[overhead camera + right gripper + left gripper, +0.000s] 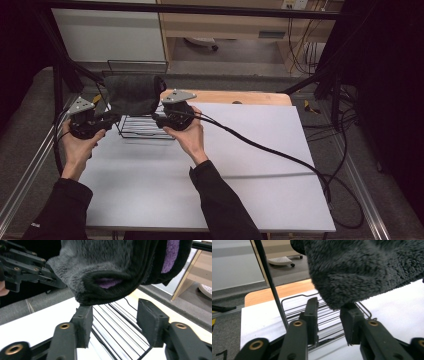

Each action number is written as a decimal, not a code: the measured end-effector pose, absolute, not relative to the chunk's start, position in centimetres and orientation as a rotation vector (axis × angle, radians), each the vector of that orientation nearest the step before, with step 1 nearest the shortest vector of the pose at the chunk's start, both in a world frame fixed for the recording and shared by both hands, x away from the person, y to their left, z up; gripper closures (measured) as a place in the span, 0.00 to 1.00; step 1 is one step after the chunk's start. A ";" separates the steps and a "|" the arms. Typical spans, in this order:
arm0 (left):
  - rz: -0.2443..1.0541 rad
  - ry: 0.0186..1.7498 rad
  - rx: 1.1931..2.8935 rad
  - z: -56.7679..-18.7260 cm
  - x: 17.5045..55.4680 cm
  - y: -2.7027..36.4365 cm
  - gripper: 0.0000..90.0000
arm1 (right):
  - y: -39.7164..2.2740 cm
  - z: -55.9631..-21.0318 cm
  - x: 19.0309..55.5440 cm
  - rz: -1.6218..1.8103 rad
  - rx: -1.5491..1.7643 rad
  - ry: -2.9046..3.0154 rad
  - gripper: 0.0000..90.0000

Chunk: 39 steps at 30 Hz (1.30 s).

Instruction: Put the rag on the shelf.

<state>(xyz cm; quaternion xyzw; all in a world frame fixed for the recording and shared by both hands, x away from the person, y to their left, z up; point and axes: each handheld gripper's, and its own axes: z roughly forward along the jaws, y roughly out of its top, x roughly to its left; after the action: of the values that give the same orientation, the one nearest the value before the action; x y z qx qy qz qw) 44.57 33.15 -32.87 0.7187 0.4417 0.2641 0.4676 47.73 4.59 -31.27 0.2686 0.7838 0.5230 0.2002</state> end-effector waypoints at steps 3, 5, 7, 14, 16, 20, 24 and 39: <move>0.641 1.088 1.760 -33.2 44.3 33.4 0.68 | 4.0 -31.7 47.6 1.499 0.759 2.185 0.45; 0.630 1.094 1.759 -33.3 44.1 33.6 0.64 | 3.5 -31.8 47.5 1.490 0.767 2.187 0.40; 0.620 1.099 1.761 -33.4 43.8 33.6 0.59 | 2.9 -31.8 47.3 1.497 0.770 2.191 0.34; 0.574 1.121 1.801 -34.1 42.7 33.3 0.49 | 0.0 -31.7 46.1 1.545 0.781 2.222 0.18; 0.560 1.114 1.819 -34.5 42.4 33.0 0.46 | -1.1 -31.9 45.8 1.544 0.790 2.234 0.15; 0.529 1.108 1.839 -35.4 41.6 32.3 0.40 | -3.7 -32.6 45.4 1.530 0.842 2.248 0.12; 0.504 1.102 1.874 -36.5 40.9 31.4 0.34 | -7.0 -33.3 44.8 1.514 0.898 2.250 0.08; 0.416 1.081 1.964 -40.0 38.3 28.2 0.11 | -18.8 -38.1 41.0 1.490 1.105 2.222 0.01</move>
<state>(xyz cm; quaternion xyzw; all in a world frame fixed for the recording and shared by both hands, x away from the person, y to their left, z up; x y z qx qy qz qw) 38.30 28.17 -40.04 0.7828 0.4308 0.1659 0.4173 40.97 -18.81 -38.13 0.3789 0.7619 0.5107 0.1232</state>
